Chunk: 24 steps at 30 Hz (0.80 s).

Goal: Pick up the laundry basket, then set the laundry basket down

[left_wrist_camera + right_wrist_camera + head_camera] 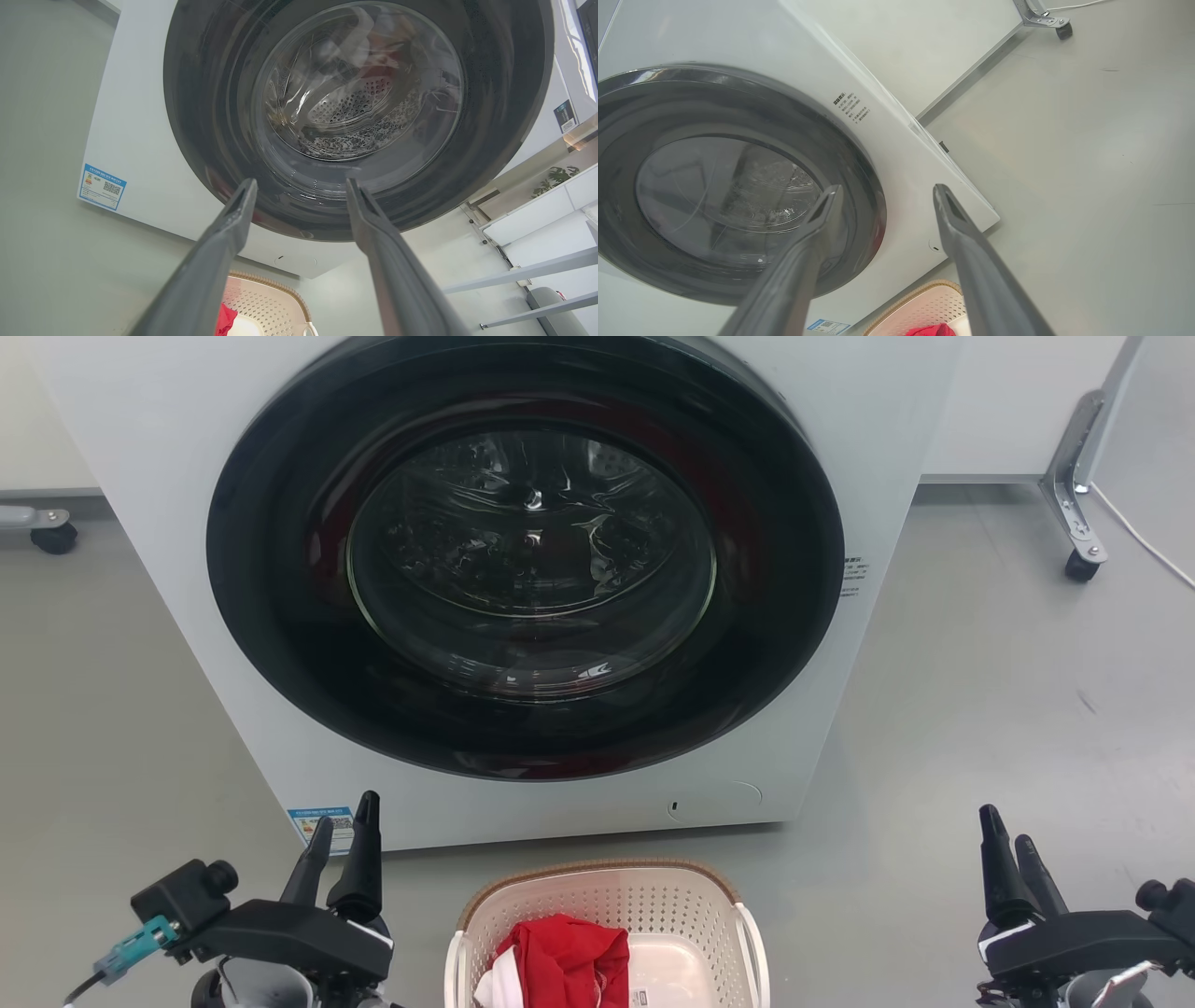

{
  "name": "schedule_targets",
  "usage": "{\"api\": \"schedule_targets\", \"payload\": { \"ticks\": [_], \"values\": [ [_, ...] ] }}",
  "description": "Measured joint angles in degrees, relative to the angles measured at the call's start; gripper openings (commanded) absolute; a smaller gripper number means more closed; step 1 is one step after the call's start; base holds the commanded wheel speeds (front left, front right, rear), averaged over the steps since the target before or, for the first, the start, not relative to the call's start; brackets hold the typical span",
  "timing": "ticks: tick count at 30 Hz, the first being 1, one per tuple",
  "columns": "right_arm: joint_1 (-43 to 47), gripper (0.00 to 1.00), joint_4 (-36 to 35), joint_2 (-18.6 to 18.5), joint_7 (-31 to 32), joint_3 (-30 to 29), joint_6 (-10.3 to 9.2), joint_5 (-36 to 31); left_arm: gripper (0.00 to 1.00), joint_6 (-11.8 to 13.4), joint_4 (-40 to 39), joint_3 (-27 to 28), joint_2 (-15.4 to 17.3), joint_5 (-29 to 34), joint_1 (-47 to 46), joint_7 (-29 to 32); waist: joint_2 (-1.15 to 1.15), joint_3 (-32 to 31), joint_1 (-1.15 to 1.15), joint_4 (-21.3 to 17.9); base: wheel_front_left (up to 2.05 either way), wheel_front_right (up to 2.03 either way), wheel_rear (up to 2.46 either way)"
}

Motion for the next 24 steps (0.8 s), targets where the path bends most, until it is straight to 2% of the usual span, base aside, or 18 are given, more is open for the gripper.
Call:
{"api": "schedule_targets", "payload": {
  "ticks": [6, 24],
  "values": [
    [-0.51, 1.00, -0.16, -0.70, -0.91, 1.20, -0.38, -3.76, 1.00, 0.93, -0.80, -0.69, 0.31, 3.60, 0.00, -0.91, 0.01, 0.00, 0.00, -0.05, 0.00, 0.00, 0.00],
    [-0.60, 1.00, 0.15, -2.20, -4.82, 6.48, -2.02, -19.30, 1.00, 3.78, -2.86, -3.44, 0.25, 19.94, 0.43, -4.92, 0.00, 0.03, 0.00, -0.38, 0.00, 0.00, 0.00]
  ]
}}
